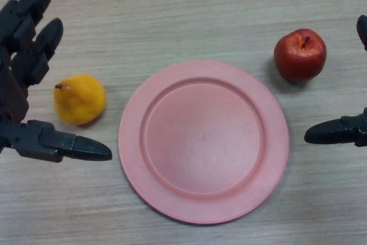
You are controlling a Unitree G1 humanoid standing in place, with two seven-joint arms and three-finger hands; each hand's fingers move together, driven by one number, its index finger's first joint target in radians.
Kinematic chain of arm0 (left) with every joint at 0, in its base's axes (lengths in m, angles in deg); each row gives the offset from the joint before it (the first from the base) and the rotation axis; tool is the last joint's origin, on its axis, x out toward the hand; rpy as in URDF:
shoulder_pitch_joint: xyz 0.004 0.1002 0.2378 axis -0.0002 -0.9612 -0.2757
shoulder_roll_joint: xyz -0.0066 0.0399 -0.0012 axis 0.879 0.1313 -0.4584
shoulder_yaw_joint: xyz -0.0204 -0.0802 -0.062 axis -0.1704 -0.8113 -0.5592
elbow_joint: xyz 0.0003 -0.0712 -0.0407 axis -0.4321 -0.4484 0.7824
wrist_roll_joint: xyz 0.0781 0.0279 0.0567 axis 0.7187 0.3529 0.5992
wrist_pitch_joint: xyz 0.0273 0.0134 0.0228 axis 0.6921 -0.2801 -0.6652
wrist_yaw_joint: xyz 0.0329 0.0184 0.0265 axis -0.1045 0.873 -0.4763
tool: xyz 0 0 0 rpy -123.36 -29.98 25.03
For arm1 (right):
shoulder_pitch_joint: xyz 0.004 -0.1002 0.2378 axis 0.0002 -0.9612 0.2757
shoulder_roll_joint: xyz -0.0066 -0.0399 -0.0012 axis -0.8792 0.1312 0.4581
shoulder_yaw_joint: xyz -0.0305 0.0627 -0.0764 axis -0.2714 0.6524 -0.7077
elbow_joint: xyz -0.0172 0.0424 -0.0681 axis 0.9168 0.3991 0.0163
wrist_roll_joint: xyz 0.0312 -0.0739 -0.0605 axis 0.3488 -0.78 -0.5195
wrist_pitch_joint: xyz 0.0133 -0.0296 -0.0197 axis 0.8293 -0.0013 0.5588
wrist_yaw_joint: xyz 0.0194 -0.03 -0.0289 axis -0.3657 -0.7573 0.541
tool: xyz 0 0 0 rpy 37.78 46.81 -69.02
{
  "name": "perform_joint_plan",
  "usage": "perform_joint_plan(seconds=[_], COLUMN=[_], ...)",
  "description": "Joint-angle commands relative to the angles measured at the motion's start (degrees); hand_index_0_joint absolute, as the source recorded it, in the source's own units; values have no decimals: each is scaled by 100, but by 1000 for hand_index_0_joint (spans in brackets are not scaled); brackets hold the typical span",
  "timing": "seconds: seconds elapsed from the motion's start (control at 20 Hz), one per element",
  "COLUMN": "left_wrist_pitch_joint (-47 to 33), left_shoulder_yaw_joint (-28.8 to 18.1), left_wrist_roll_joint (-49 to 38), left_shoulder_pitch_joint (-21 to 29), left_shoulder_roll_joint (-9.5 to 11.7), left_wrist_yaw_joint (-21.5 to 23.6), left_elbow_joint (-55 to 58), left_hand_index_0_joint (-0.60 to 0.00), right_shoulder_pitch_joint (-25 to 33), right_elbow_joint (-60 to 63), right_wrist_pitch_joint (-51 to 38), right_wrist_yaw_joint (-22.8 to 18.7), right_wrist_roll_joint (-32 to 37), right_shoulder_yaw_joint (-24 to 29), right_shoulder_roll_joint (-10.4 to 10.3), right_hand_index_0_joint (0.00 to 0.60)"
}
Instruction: Pick up the red apple and place it on the plate
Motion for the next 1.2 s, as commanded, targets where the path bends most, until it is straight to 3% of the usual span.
perform_joint_plan(seconds=[0.05,0.2,0.3,0.4,0.5,0.6,0.8,0.95,1.2], left_wrist_pitch_joint=[-704,-999,-770,-989,-713,-688,-979,-1227,-1424], left_shoulder_yaw_joint=[-362,-170,-257,-214,-290,-343,-178,-245,-247], left_wrist_roll_joint=[31,283,273,326,292,285,459,423,409], left_shoulder_pitch_joint=[149,219,260,185,158,144,100,120,23], left_shoulder_roll_joint=[214,259,287,129,240,207,87,139,65], left_wrist_yaw_joint=[74,79,-67,7,-85,-162,-106,-99,-19], left_elbow_joint=[290,117,171,54,136,98,-147,-375,-508], left_hand_index_0_joint=[0,0,0,0,0,0,0,0,0], right_shoulder_pitch_joint=[116,129,139,95,133,160,729,1171,1718], right_elbow_joint=[-277,-248,-176,-121,-77,101,739,1676,3496], right_wrist_pitch_joint=[-889,-864,-935,-1004,-978,-1100,-1093,-1625,-2966], right_wrist_yaw_joint=[-79,-75,-74,-69,-55,-10,-134,-79,-305], right_wrist_roll_joint=[-116,-110,-123,-107,-94,-191,-362,-752,-1552], right_shoulder_yaw_joint=[270,287,267,244,238,181,111,-96,-309], right_shoulder_roll_joint=[117,102,105,76,89,100,301,413,384], right_hand_index_0_joint=[0,0,0,0,0,0,0,0,0])
